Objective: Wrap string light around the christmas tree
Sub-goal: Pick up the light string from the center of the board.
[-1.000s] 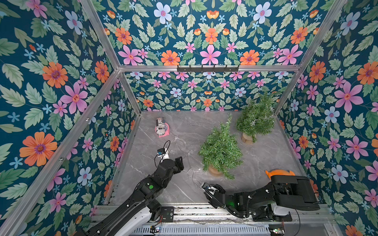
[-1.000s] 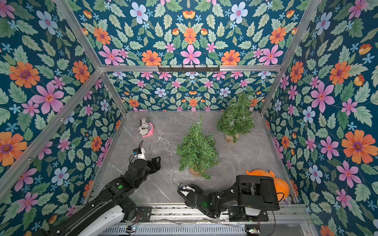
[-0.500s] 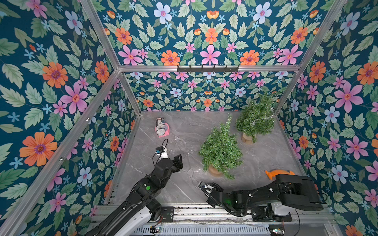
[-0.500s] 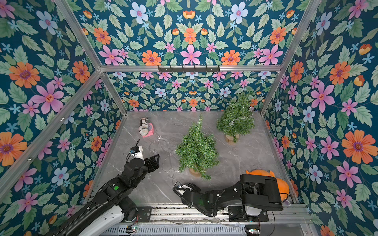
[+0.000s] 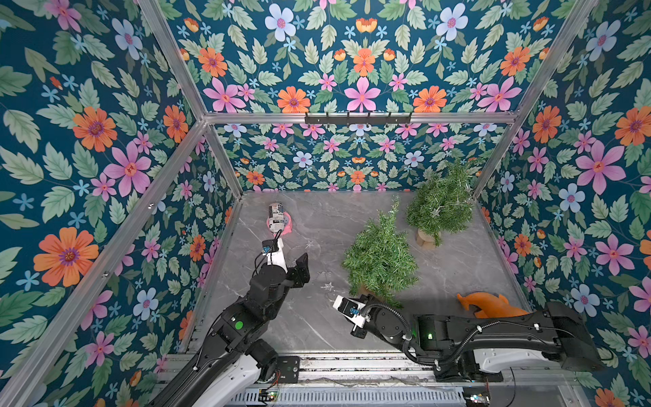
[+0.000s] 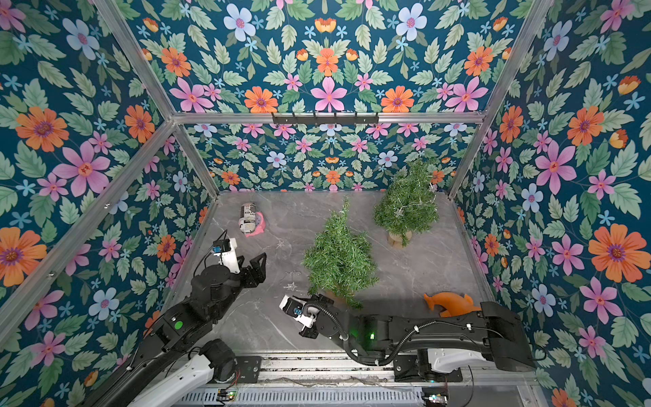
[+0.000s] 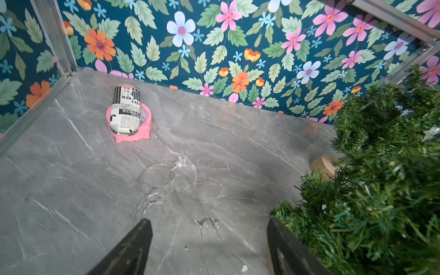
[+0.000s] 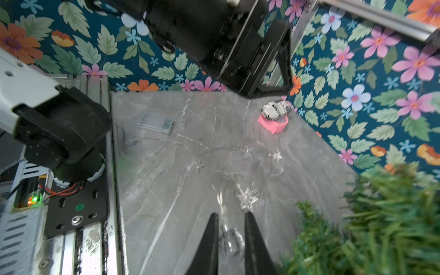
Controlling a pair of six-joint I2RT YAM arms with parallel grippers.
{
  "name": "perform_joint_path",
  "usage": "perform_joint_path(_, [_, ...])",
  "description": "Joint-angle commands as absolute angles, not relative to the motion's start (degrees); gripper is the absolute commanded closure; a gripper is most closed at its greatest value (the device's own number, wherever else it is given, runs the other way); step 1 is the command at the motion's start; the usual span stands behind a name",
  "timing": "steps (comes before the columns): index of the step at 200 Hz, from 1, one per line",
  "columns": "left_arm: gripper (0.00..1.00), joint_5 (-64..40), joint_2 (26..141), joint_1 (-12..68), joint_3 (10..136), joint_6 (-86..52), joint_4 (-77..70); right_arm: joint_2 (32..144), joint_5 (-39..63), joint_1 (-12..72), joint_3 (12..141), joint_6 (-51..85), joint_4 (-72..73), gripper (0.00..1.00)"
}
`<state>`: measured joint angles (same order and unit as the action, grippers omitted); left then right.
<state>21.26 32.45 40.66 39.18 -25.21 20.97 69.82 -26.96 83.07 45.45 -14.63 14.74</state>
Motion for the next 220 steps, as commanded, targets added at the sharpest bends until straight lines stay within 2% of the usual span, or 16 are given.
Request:
perform_joint_path(1, [0.21, 22.25, 30.07, 40.64, 39.91, -17.15, 20.14, 68.68, -28.11, 82.97, 48.25, -22.63, 13.94, 1.00])
perform_joint_path(44, [0.25, 14.79, 25.22, 40.67, 37.82, -11.14, 15.16, 68.33, -26.13, 81.54, 54.62, -29.83, 16.15, 1.00])
perform_joint_path(99, [0.20, 5.85, 19.71, 40.68, 37.18, -9.17, 15.73, 70.22, -24.72, 78.50, 60.46, -35.93, 18.75, 1.00])
perform_joint_path(155, [0.17, 1.67, 13.38, 40.69, 35.67, -10.54, 15.50, 72.45, -23.72, 77.31, 64.40, -40.23, 21.37, 1.00])
perform_joint_path(220, [0.17, -4.34, 14.86, 40.67, 33.51, -11.29, 17.53, 75.25, -22.82, 75.39, 69.18, -42.34, 22.49, 1.00])
